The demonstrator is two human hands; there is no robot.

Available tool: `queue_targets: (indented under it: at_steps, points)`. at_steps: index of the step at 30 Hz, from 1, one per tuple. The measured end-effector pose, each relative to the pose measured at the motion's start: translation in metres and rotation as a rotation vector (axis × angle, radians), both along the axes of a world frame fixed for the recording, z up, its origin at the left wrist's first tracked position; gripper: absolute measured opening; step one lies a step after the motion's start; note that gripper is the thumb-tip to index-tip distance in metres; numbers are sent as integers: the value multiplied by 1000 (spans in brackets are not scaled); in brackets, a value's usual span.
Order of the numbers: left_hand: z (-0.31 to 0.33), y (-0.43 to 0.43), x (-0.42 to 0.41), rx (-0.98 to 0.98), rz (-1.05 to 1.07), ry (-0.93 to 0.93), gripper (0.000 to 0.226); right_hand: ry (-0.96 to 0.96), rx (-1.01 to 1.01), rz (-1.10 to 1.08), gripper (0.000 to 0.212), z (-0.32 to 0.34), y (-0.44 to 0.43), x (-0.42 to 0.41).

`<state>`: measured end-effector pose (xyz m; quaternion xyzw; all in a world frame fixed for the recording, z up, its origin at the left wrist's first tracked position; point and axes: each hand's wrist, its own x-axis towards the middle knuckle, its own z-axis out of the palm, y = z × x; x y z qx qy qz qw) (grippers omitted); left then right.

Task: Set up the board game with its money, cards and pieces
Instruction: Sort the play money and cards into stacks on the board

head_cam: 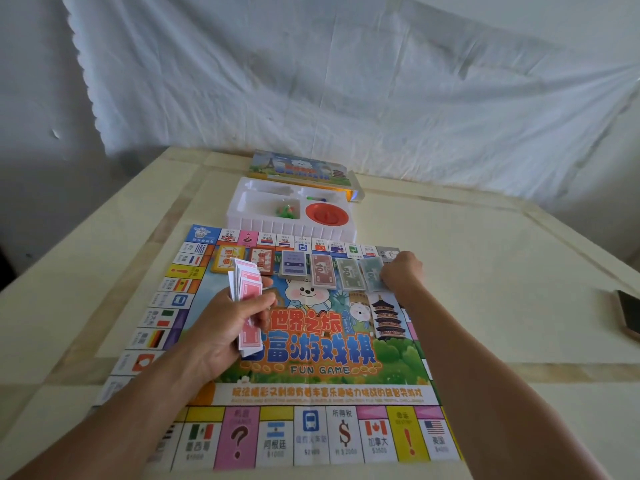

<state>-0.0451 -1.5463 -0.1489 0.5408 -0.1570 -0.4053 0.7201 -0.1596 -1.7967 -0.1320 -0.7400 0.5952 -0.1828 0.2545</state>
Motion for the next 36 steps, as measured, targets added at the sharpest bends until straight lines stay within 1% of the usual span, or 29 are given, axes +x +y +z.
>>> queue_targets:
  at_steps: [3,8,14,17,19,20,22,24,25,27,31,36]
  points:
    - [0,0,0,3,-2,-4,19,27,-26,12,9,-2,2,4]
    - [-1,1,1,14,-8,13,19,87,-52,20,21,-4,2,5]
    - [-1,1,3,4,-13,49,19,139,-86,34,16,0,11,3]
    - [1,2,2,-31,-43,136,17,72,-201,48,16,8,33,4]
    - [3,3,2,-59,-69,249,24,-26,-255,132,19,13,63,10]
    - [4,4,2,-76,-74,308,29,-92,-240,199,18,14,81,14]
    - [5,4,2,-117,-56,422,35,-212,-132,349,16,15,120,18]
    - [6,5,3,-142,-5,507,26,-297,22,460,16,13,153,21]
    - [6,5,4,-136,12,516,21,-324,94,492,17,11,163,22]
    - [9,6,3,-107,1,482,19,-351,203,521,21,6,174,24]
    - [7,5,4,-103,-34,395,28,-424,369,511,24,1,177,24]
    - [7,6,2,-101,-151,292,32,-625,602,475,21,-6,173,23]
